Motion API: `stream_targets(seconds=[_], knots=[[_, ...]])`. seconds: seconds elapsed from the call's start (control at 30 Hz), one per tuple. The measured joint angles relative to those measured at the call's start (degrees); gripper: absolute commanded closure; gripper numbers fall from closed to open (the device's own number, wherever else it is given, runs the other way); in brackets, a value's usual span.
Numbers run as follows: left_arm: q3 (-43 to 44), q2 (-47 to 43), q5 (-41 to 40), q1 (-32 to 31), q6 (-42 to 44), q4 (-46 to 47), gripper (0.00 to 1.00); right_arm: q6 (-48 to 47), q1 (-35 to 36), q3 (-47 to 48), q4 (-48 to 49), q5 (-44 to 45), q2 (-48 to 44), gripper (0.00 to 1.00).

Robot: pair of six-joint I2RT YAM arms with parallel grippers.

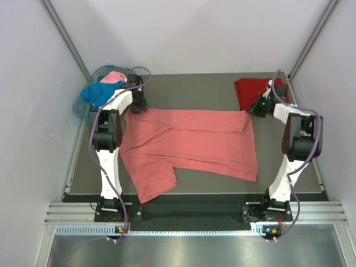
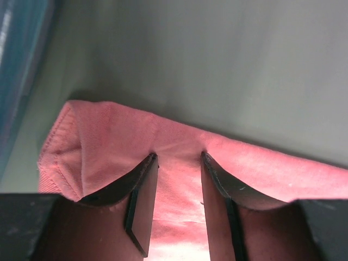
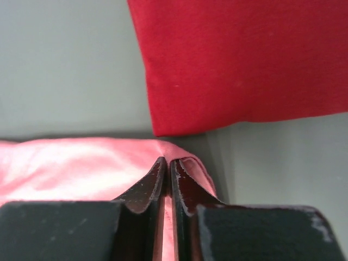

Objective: Fold and stack the t-shirts
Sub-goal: Fold the tshirt

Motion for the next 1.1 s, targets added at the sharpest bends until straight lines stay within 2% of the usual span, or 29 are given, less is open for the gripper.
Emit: stream_targets(seconds=[0.07,0.2,0.37,0.47,0.5,0.7,0.87,1.1], knots=[[0.3,0.2,-0.4,0.0,0.0,0.0,0.57,0.2,0.0,0.0,0.2,-0.6,0.0,0.86],[0.9,0.5,-0.7,0.0,0.0,-0.2,0.56,2.2,-0.2,0.5,1.2,-3.8,0.0,0.63],[1.1,0.6,-0.6,0.0,0.0,-0.4,0.55,4.3,-0.3,1.8,2.3,-8.5,-0.2,0.55],[1.2,0.6,-0.4,0.0,0.0,-0.5,0.55,5.1,-0.4,1.3,1.3,-8.0,-1.2,0.52],[1.2,0.6,-0.3,0.1,0.0,-0.5,0.55,5.5,-0.4,0.9,0.4,-7.0,-2.0,0.48],[1.8,0.5,-0.2,0.1,0.0,-1.6,0.54,8.6,-0.5,-2.9,-5.5,1.9,-8.9,0.46],[2.3,-0.8,-0.4,0.0,0.0,-3.6,0.54,10.6,-0.4,-6.8,-7.6,7.5,-14.1,0.51],[-3.0,-10.6,2.9,-2.2,0.0,-3.9,0.54,16.3,3.4,-13.4,-8.1,13.2,-17.3,0.50]])
